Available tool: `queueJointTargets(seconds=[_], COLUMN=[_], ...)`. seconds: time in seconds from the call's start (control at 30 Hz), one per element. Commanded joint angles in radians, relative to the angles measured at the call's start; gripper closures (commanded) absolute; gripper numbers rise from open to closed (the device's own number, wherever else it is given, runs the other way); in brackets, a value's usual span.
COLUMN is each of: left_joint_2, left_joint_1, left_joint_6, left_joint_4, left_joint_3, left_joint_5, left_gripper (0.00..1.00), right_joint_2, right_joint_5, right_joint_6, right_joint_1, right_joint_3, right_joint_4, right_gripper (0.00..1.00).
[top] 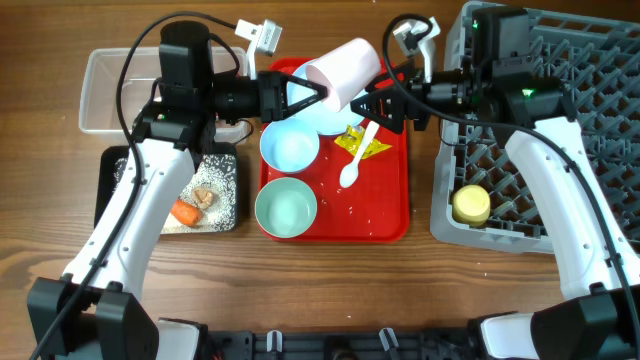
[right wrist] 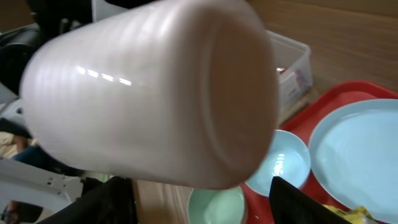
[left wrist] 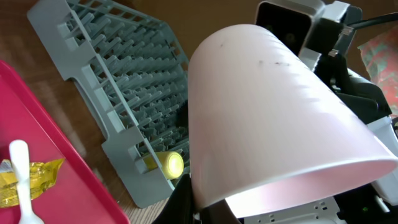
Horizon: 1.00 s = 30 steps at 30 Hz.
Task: Sort waste into correct bins and load items into the dishwasher rack
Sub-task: 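Hand the pink cup from the left gripper to the right gripper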
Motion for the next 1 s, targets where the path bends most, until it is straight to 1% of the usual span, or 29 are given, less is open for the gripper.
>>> queueJointTargets(seconds=[0.0, 0.07, 0.1, 0.23, 0.33, 0.4, 0.5, 0.6, 0.7, 0.77, 0.8, 0.87, 0.9, 0.97], left_joint_2=[-0.005, -0.005, -0.005, -0.005, -0.005, -0.005, -0.005, -0.005, -0.005, -0.005, -0.005, -0.005, -0.005, -0.005], left_joint_1=[-0.021, -0.021, -0.021, -0.021, -0.021, -0.021, -0.021, -0.021, -0.021, -0.018, -0.012, 0.002, 0.005, 0.005], left_joint_6=[0.013, 0.013, 0.013, 0.013, 0.013, 0.029, 0.102, 0.115, 0.115, 0.115, 0.115, 0.115, 0.115, 0.116], left_joint_4=[-0.001, -0.001, -0.001, -0.002, -0.003, -0.03, -0.13, -0.145, -0.145, -0.123, -0.098, -0.049, -0.043, -0.041], left_joint_3=[0.005, 0.005, 0.005, 0.005, 0.005, 0.004, 0.005, 0.005, 0.005, 0.005, 0.005, 0.005, 0.005, 0.005], left_joint_5=[0.07, 0.074, 0.081, 0.094, 0.105, 0.104, 0.097, 0.077, 0.076, 0.142, 0.198, 0.309, 0.325, 0.328], left_gripper=[0.96, 0.96, 0.96, 0.96, 0.96, 0.96, 0.96, 0.96, 0.96, 0.96, 0.96, 0.96, 0.96, 0.96], right_joint_2=[0.009, 0.009, 0.009, 0.009, 0.009, 0.009, 0.009, 0.009, 0.009, 0.009, 0.009, 0.009, 0.009, 0.009], right_joint_5=[0.112, 0.186, 0.258, 0.379, 0.402, 0.386, 0.23, 0.205, 0.017, -0.113, -0.167, -0.4, -0.469, -0.51], right_joint_6=[0.004, 0.005, 0.014, 0.019, 0.046, 0.095, 0.095, 0.105, 0.072, 0.047, 0.035, -0.034, -0.062, -0.083], right_joint_1=[0.007, 0.007, 0.002, -0.031, -0.077, -0.122, -0.153, -0.143, -0.16, -0.206, -0.227, -0.297, -0.307, -0.303], right_joint_3=[0.003, 0.003, 0.003, 0.003, 0.003, 0.003, 0.003, 0.003, 0.003, 0.003, 0.003, 0.003, 0.003, 0.003], right_joint_4=[0.007, -0.006, -0.017, -0.042, -0.026, 0.01, 0.048, 0.038, 0.034, 0.033, 0.034, 0.027, 0.019, 0.011], right_gripper=[0.25, 0.25, 0.25, 0.25, 0.24, 0.24, 0.25, 0.25, 0.24, 0.21, 0.2, 0.18, 0.18, 0.18])
